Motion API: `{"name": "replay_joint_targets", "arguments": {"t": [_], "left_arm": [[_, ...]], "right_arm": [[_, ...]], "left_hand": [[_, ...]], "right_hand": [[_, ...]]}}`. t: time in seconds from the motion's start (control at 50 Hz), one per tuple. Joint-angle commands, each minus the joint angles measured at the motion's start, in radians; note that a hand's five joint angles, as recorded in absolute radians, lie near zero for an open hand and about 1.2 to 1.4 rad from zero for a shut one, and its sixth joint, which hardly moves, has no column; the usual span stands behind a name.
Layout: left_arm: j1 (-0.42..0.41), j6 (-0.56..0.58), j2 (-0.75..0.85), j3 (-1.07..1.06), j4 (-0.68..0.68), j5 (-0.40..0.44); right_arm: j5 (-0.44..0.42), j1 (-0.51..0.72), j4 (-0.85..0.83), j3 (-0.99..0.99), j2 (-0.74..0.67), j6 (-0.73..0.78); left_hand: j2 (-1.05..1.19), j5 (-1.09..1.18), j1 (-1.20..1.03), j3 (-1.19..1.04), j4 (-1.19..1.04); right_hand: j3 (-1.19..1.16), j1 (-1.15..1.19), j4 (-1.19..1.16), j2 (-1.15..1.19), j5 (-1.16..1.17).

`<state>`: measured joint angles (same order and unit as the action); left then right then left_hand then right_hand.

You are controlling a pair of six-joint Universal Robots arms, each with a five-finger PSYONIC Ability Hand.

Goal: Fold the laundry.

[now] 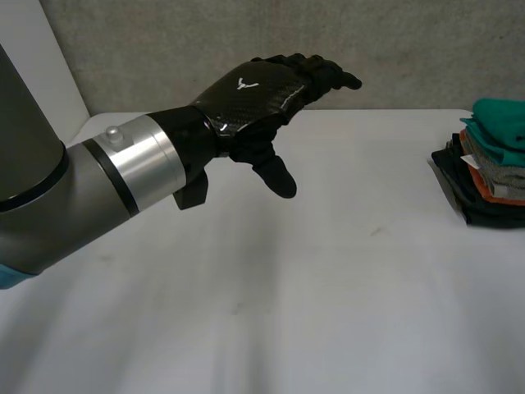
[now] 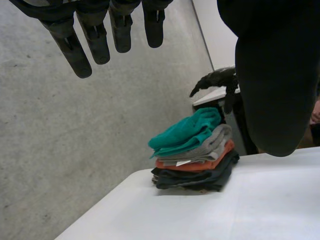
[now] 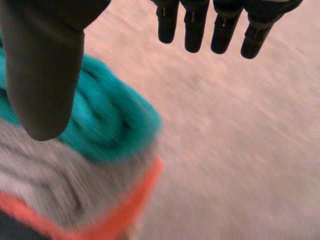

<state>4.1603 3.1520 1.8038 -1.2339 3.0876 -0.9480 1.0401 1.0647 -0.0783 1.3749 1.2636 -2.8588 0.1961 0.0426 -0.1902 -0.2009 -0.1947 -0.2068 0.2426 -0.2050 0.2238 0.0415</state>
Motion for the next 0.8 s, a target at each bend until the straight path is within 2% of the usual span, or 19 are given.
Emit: {"name": "replay_joint_targets", "arguments": {"t": [0.02, 0.06, 0.08, 0.14, 0.22, 0.28, 0.34, 0.36, 0.4, 0.42, 0.48, 0.5, 0.56, 0.58, 0.66, 0.72, 0.8], "left_arm": [[-0.005, -0.004, -0.015, -0.013, -0.003, 0.000], [-0.006, -0.004, -0.024, -0.012, 0.003, 0.000], [-0.006, -0.006, -0.030, -0.001, 0.005, 0.000], [-0.012, -0.009, -0.040, 0.049, 0.011, -0.008], [-0.022, -0.056, -0.063, 0.142, 0.016, -0.058], [-0.008, -0.116, -0.099, 0.203, 0.025, -0.147], [0.009, -0.133, -0.122, 0.234, 0.028, -0.259], [0.039, -0.127, -0.133, 0.234, 0.026, -0.320], [0.095, -0.112, -0.145, 0.226, 0.017, -0.373], [0.174, -0.081, -0.164, 0.205, -0.003, -0.417], [0.273, -0.017, -0.184, 0.165, -0.047, -0.436], [0.338, 0.047, -0.187, 0.134, -0.079, -0.437], [0.411, 0.150, -0.181, 0.085, -0.121, -0.440], [0.449, 0.225, -0.176, 0.042, -0.144, -0.445], [0.535, 0.408, -0.141, -0.096, -0.187, -0.454], [0.627, 0.523, -0.126, -0.226, -0.170, -0.456], [0.743, 0.601, -0.106, -0.361, -0.092, -0.443]], "right_arm": [[0.208, -0.134, 0.161, -0.077, 0.025, 0.223], [0.277, -0.138, 0.154, -0.147, 0.030, 0.321], [0.340, -0.134, 0.137, -0.210, 0.026, 0.341], [0.426, -0.085, 0.068, -0.304, 0.023, 0.322], [0.419, 0.069, -0.078, -0.332, 0.037, 0.250], [0.391, 0.179, -0.181, -0.298, 0.121, 0.179], [0.322, 0.317, -0.259, -0.194, 0.213, 0.102], [0.283, 0.371, -0.280, -0.145, 0.230, 0.075], [0.227, 0.437, -0.299, -0.079, 0.241, 0.053], [0.194, 0.492, -0.302, -0.035, 0.247, 0.049], [0.147, 0.624, -0.290, 0.059, 0.249, 0.052], [0.147, 0.653, -0.284, 0.081, 0.244, 0.053], [0.158, 0.731, -0.235, 0.142, 0.223, 0.058], [0.166, 0.742, -0.218, 0.151, 0.212, 0.061], [0.225, 0.776, -0.135, 0.177, 0.123, 0.101], [0.274, 0.794, -0.101, 0.184, 0.054, 0.154], [0.308, 0.807, -0.103, 0.184, 0.010, 0.191]], "left_hand": [[-0.021, -0.042, 0.015, 0.026, 0.019], [-0.018, -0.039, 0.012, 0.023, 0.016], [-0.018, -0.039, 0.012, 0.023, 0.016], [-0.018, -0.039, 0.012, 0.023, 0.016], [-0.015, -0.036, 0.009, 0.020, 0.013], [-0.003, -0.024, -0.003, 0.008, 0.002], [0.009, -0.012, -0.015, -0.004, -0.010], [0.009, -0.012, -0.015, -0.004, -0.010], [0.009, -0.012, -0.015, -0.004, -0.010], [0.009, -0.012, -0.015, -0.004, -0.010], [0.006, -0.015, -0.012, -0.001, -0.007], [-0.003, -0.024, -0.003, 0.008, 0.002], [-0.015, -0.036, 0.009, 0.020, 0.013], [-0.021, -0.042, 0.015, 0.026, 0.019], [-0.021, -0.042, 0.015, 0.026, 0.019], [-0.022, -0.043, 0.016, 0.026, 0.020], [-0.022, -0.043, 0.016, 0.026, 0.020]], "right_hand": [[0.032, -0.068, 0.030, -0.049, -0.041], [0.032, -0.068, 0.030, -0.049, -0.041], [0.032, -0.068, 0.030, -0.049, -0.041], [0.032, -0.068, 0.030, -0.049, -0.041], [0.032, -0.068, 0.030, -0.049, -0.041], [0.032, -0.068, 0.030, -0.049, -0.041], [0.032, -0.068, 0.030, -0.049, -0.041], [0.032, -0.068, 0.030, -0.049, -0.041], [0.032, -0.068, 0.030, -0.049, -0.041], [0.032, -0.068, 0.030, -0.049, -0.041], [0.032, -0.068, 0.030, -0.049, -0.041], [0.032, -0.068, 0.030, -0.049, -0.041], [0.032, -0.068, 0.030, -0.049, -0.041], [0.032, -0.068, 0.030, -0.049, -0.041], [0.032, -0.068, 0.030, -0.049, -0.041], [0.032, -0.068, 0.030, -0.049, -0.041], [0.032, -0.068, 0.030, -0.049, -0.041]]}}
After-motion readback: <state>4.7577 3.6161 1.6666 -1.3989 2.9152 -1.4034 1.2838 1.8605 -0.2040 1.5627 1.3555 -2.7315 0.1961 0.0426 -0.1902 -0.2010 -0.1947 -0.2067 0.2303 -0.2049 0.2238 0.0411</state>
